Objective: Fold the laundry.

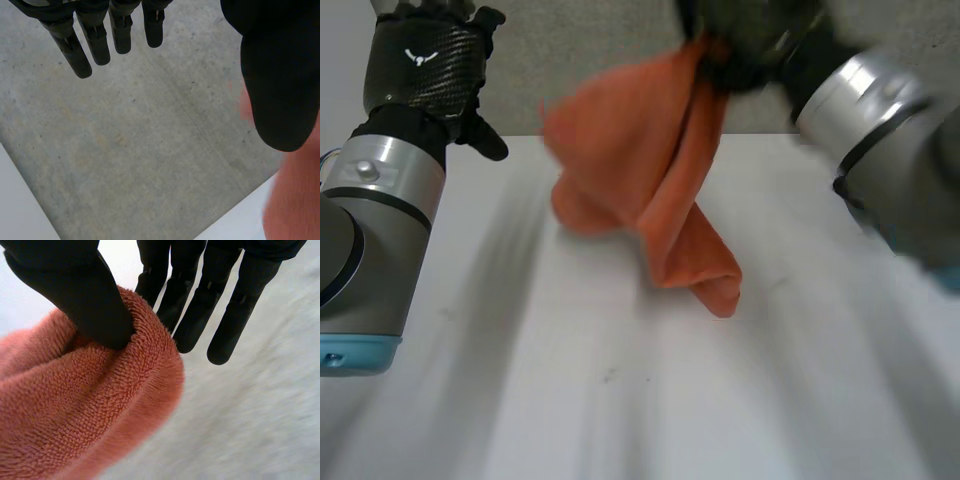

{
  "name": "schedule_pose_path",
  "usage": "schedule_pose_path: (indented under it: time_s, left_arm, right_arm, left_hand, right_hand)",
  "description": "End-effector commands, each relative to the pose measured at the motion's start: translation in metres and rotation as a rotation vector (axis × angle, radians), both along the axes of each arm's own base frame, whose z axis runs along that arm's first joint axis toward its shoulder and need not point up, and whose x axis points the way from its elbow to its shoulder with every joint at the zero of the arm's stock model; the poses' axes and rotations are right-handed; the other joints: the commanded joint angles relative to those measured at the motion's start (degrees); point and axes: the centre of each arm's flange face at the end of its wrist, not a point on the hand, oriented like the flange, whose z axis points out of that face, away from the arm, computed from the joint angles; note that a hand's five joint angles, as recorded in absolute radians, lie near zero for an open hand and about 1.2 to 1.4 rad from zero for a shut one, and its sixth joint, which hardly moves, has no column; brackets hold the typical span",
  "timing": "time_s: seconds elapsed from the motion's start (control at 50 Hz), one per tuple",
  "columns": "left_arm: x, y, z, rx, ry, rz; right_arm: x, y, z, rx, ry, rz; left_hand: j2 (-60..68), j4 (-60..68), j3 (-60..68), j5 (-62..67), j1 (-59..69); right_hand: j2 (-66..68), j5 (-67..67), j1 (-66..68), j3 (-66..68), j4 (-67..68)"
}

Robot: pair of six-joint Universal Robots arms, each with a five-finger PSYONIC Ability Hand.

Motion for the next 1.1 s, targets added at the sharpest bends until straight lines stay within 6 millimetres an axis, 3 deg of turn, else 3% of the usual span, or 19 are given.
schedule_pose_path:
  time_s: [0.02,0.12,0.2,0.26,0.28,0.32,0.34,0.38,0.4,0.44,0.48,0.56,0.62,0.74,0.9,1.1]
  left_arm:
    - [0.013,-0.006,-0.022,0.069,-0.009,0.035]
    - [0.018,-0.006,-0.039,0.119,-0.032,0.049]
    - [0.02,-0.001,-0.054,0.167,-0.057,0.047]
    - [0.019,0.007,-0.065,0.212,-0.08,0.037]
    - [0.02,0.009,-0.069,0.228,-0.089,0.037]
    - [0.022,0.016,-0.078,0.277,-0.113,0.031]
    - [0.023,0.018,-0.081,0.295,-0.121,0.032]
    - [0.027,0.026,-0.089,0.35,-0.148,0.03]
    - [0.029,0.03,-0.095,0.387,-0.165,0.031]
    - [0.034,0.04,-0.107,0.471,-0.196,0.033]
    - [0.037,0.049,-0.117,0.547,-0.215,0.029]
    - [0.043,0.063,-0.132,0.663,-0.22,0.021]
    - [0.043,0.07,-0.138,0.716,-0.197,0.003]
    - [0.039,0.074,-0.148,0.797,-0.124,-0.076]
    - [0.029,0.073,-0.17,0.909,-0.092,-0.153]
    - [0.023,0.06,-0.184,0.911,-0.095,-0.153]
  right_arm:
    - [0.036,0.052,-0.099,0.268,0.176,0.162]
    - [0.056,0.075,-0.157,0.392,0.276,0.237]
    - [0.069,0.086,-0.181,0.419,0.319,0.267]
    - [0.074,0.085,-0.185,0.425,0.326,0.274]
    - [0.075,0.083,-0.182,0.42,0.324,0.268]
    - [0.073,0.081,-0.178,0.42,0.319,0.259]
    - [0.073,0.079,-0.172,0.413,0.311,0.255]
    - [0.072,0.08,-0.161,0.403,0.298,0.256]
    - [0.068,0.079,-0.142,0.377,0.278,0.249]
    - [0.062,0.076,-0.126,0.36,0.266,0.237]
    - [0.048,0.062,-0.107,0.357,0.26,0.199]
    - [0.027,0.029,-0.098,0.36,0.301,0.126]
    - [0.027,0.009,-0.113,0.332,0.4,0.132]
    - [0.037,-0.012,-0.142,0.254,0.524,0.126]
    - [0.051,-0.026,-0.182,0.229,0.584,0.187]
    - [0.074,-0.026,-0.218,0.212,0.572,0.286]
  left_hand:
    - [0.0,0.4,-0.2,-0.7,1.1]
    - [0.2,0.6,-0.1,-0.6,1.3]
    - [0.7,1.1,0.4,-0.1,1.8]
    - [1.2,1.6,0.9,0.4,2.3]
    - [1.7,2.1,1.4,0.9,2.8]
    - [2.9,3.3,2.6,2.1,4.0]
    - [3.1,3.4,2.8,2.3,4.2]
    - [4.7,5.1,4.5,4.0,5.8]
    - [6.6,7.0,6.3,5.8,7.7]
    - [8.3,8.7,8.0,7.5,9.4]
    - [10.6,11.0,10.3,9.8,11.7]
    - [11.0,11.4,10.7,10.2,12.1]
    - [11.1,11.5,10.9,10.4,12.2]
    - [11.1,11.5,10.9,10.4,12.2]
    - [13.8,14.2,13.6,13.0,14.9]
    - [58.2,58.6,57.9,57.4,59.3]
  right_hand:
    - [12.6,14.3,15.5,11.9,11.4]
    - [12.6,14.3,15.5,11.9,11.4]
    - [12.6,14.3,15.5,11.9,11.4]
    - [12.6,14.3,15.5,11.9,11.4]
    - [-18.5,-16.8,-15.5,-19.2,-19.7]
    - [-41.4,-39.7,-38.4,-42.1,-42.6]
    - [-46.0,-44.3,-43.1,-46.7,-47.2]
    - [-46.9,-45.2,-43.9,-47.6,-48.1]
    - [-47.2,-45.6,-44.3,-47.9,-48.4]
    - [-47.2,-45.6,-44.3,-47.9,-48.4]
    - [-46.9,-45.2,-44.0,-47.6,-48.1]
    - [-45.6,-43.9,-42.6,-46.2,-46.7]
    - [-44.2,-42.5,-41.3,-44.9,-45.4]
    - [-42.7,-41.0,-39.7,-43.4,-43.9]
    - [-39.0,-37.3,-36.1,-39.7,-40.2]
    - [-29.3,-27.6,-26.3,-29.9,-30.4]
